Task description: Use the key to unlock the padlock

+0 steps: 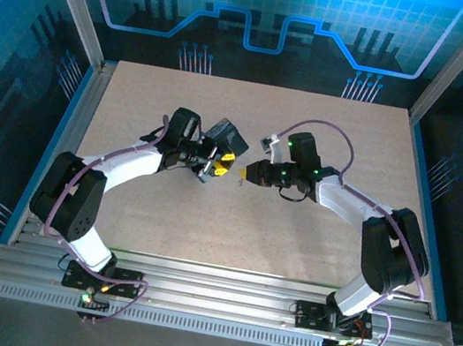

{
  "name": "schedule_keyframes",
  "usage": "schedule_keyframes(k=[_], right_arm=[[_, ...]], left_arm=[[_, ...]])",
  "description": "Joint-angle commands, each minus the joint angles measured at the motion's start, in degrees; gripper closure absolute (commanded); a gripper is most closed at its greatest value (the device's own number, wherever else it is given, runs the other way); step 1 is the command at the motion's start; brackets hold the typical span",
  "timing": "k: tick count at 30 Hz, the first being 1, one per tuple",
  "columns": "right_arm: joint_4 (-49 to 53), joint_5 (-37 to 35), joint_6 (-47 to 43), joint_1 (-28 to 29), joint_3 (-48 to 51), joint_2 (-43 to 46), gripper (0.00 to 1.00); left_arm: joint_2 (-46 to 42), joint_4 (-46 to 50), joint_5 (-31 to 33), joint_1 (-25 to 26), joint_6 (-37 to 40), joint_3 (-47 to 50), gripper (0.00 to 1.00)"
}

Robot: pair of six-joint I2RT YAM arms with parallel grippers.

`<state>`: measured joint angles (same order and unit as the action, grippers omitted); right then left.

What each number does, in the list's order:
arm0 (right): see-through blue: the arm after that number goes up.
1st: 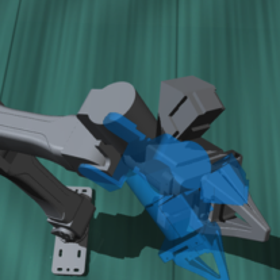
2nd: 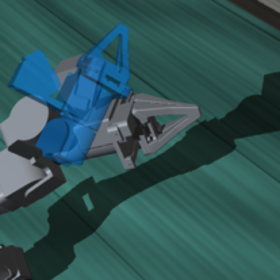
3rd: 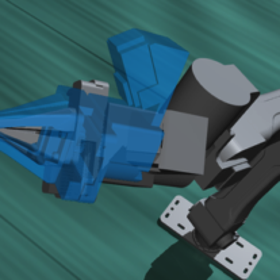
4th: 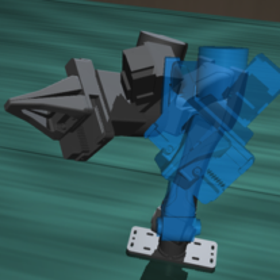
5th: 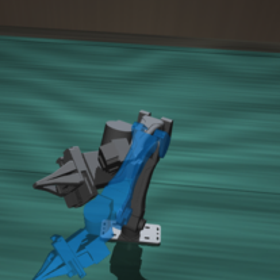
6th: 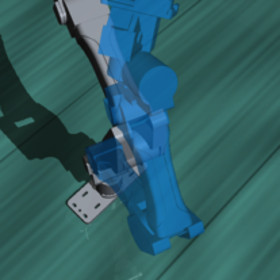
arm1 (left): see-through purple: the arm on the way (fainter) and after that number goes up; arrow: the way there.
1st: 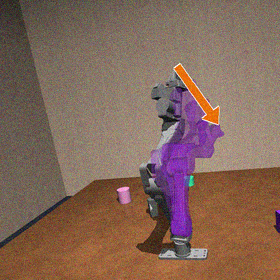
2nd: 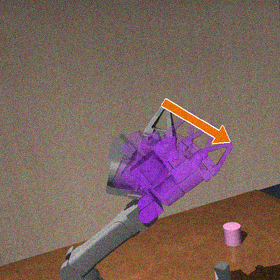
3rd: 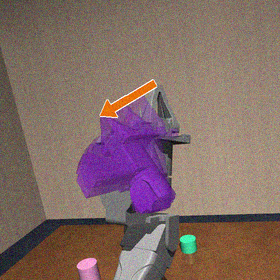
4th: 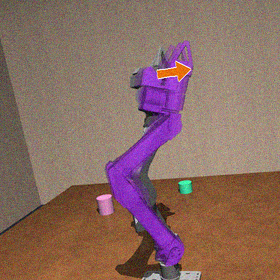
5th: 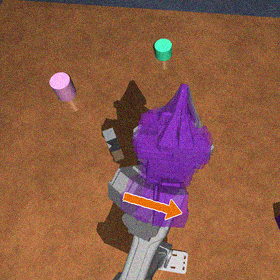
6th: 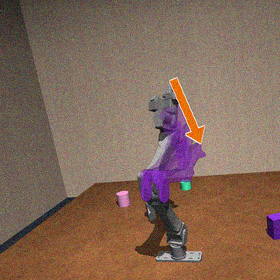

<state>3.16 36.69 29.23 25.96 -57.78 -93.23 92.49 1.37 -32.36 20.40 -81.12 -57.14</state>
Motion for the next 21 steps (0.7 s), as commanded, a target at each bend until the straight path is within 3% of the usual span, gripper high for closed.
schedule_keyframes(k=[1, 21], right_arm=[[-1.0, 1.6, 0.3, 0.9, -0.3, 1.4, 1.0], [-1.1, 0.9, 1.1, 1.4, -1.2, 0.5, 1.0]], left_arm=[[-2.1, 0.0, 0.9, -0.5, 0.1, 1.0, 0.79], [-2.2, -0.2, 1.5, -0.5, 0.0, 1.2, 0.79]])
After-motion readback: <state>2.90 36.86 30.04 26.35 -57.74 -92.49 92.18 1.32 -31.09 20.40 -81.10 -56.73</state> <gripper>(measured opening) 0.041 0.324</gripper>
